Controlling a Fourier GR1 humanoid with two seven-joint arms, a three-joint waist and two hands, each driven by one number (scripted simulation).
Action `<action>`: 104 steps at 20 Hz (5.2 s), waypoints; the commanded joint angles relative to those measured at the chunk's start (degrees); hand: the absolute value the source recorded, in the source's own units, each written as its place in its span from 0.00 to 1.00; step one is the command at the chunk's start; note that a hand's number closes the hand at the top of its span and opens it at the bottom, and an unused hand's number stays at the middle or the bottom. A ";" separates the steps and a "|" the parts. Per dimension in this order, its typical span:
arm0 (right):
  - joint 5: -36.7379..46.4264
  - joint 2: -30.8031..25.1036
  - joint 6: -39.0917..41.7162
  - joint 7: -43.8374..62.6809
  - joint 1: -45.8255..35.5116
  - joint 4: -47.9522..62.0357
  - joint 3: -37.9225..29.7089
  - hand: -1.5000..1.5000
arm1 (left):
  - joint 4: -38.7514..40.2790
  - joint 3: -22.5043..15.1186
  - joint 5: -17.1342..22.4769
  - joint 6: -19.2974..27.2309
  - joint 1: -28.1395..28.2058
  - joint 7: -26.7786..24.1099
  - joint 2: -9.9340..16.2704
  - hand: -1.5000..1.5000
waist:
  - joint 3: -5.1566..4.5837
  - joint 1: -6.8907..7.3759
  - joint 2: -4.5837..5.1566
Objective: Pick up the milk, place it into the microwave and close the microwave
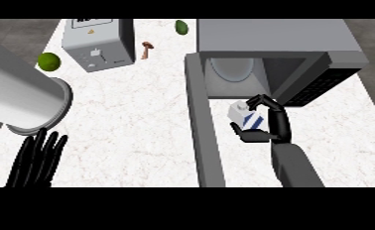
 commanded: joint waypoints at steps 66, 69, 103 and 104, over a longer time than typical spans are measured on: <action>6.04 -10.20 -21.69 10.87 -30.78 28.66 -4.31 0.00 | 9.90 0.07 -9.62 -5.22 -10.50 -0.44 -2.39 0.00 | 0.48 4.32 2.58; 5.00 -10.94 -18.50 8.61 -28.94 29.05 -5.38 0.00 | 7.80 -1.18 -10.90 -4.08 -8.94 0.17 -3.33 0.00 | 0.47 4.20 2.21; -6.92 -6.88 22.60 -7.19 4.28 8.64 -6.54 0.00 | 7.90 -5.76 -15.98 -7.51 -13.60 8.12 -1.95 1.00 | 0.09 -1.39 -0.20; -7.16 -5.92 22.67 -6.34 5.40 6.14 -5.81 0.00 | 9.40 -9.67 -19.86 -6.03 -13.70 7.53 -4.09 1.00 | 0.07 -1.66 -0.26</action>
